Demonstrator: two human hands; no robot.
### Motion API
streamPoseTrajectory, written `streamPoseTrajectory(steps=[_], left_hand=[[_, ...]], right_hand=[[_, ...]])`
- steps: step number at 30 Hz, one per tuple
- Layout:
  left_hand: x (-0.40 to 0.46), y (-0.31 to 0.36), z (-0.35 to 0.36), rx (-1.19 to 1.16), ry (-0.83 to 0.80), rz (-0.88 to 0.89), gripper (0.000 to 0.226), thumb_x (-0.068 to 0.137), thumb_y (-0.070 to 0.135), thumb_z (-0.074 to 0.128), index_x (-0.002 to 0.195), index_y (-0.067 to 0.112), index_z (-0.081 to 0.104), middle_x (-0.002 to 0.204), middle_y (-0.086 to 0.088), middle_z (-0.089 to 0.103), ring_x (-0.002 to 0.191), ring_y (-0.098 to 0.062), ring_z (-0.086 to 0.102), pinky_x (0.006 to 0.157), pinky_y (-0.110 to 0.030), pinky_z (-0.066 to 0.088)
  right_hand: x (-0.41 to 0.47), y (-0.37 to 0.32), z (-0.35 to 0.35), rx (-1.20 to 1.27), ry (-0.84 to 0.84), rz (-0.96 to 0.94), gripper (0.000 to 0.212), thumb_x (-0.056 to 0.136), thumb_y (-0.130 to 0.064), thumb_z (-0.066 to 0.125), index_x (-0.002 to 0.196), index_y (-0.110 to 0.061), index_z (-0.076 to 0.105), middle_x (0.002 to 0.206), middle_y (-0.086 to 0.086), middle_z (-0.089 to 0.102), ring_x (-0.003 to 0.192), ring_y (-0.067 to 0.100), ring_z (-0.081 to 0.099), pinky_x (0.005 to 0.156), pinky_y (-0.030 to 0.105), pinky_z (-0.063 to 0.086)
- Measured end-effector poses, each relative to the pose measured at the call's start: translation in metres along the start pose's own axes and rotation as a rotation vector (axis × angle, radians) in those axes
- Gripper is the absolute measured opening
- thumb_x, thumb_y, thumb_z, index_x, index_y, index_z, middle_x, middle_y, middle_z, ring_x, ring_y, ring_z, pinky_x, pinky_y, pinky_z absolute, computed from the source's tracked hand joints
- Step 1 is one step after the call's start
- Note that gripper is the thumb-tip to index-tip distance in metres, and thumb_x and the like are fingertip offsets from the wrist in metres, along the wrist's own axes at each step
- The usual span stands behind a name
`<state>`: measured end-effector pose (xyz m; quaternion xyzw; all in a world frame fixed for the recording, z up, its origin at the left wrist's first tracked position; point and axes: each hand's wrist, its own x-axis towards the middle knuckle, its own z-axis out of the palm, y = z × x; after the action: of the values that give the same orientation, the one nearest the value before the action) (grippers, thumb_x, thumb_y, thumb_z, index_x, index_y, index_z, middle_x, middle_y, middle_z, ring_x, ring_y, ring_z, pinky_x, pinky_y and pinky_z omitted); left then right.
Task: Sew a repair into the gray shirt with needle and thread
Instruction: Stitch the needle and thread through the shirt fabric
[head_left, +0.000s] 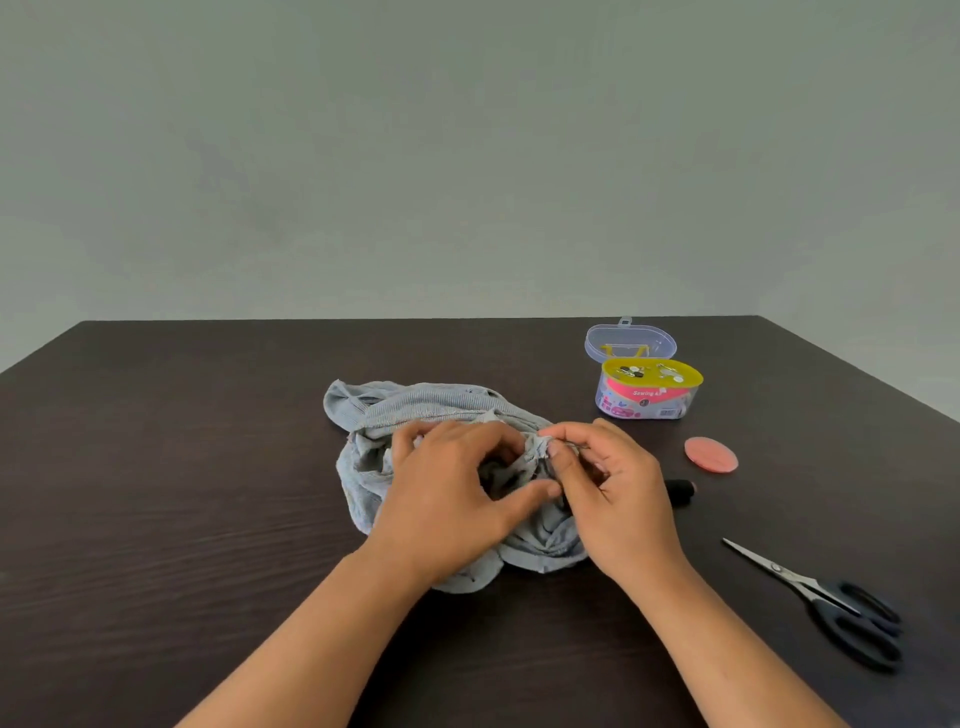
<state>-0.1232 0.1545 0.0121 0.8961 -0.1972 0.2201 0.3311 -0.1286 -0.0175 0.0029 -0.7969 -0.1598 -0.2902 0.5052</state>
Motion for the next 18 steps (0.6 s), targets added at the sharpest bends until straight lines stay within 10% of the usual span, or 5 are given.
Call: streamPoseTrajectory(steps=[9,18], left_hand=[[-0.0017,-0.0077,0.0033,-0.238,0.026,-0.057,0.015,0.088,0.055,0.061,0.096,0.042,0.060,0.078,0.021,0.068,0.077,-0.002,0.068,0.091,-0.051,0.052],[-0.0049,-0.0086,0.0021,-0.190,0.082,-0.073,0.013,0.090,0.054,0.066,0.093,0.041,0.063,0.073,0.022,0.068,0.090,0.000,0.061,0.102,-0.040,0.030]], right_hand=[[-0.0038,0.0003,-0.0011,-0.023,0.039,0.039,0.018,0.093,-0.011,0.066,0.096,-0.028,0.072,0.089,-0.011,0.068,0.088,0.008,0.069,0.079,0.020,0.053],[-0.0067,0.0022,-0.0004,-0.097,0.039,0.029,0.013,0.092,-0.014,0.068,0.100,-0.021,0.075,0.083,-0.007,0.062,0.067,0.012,0.061,0.061,0.018,0.047]])
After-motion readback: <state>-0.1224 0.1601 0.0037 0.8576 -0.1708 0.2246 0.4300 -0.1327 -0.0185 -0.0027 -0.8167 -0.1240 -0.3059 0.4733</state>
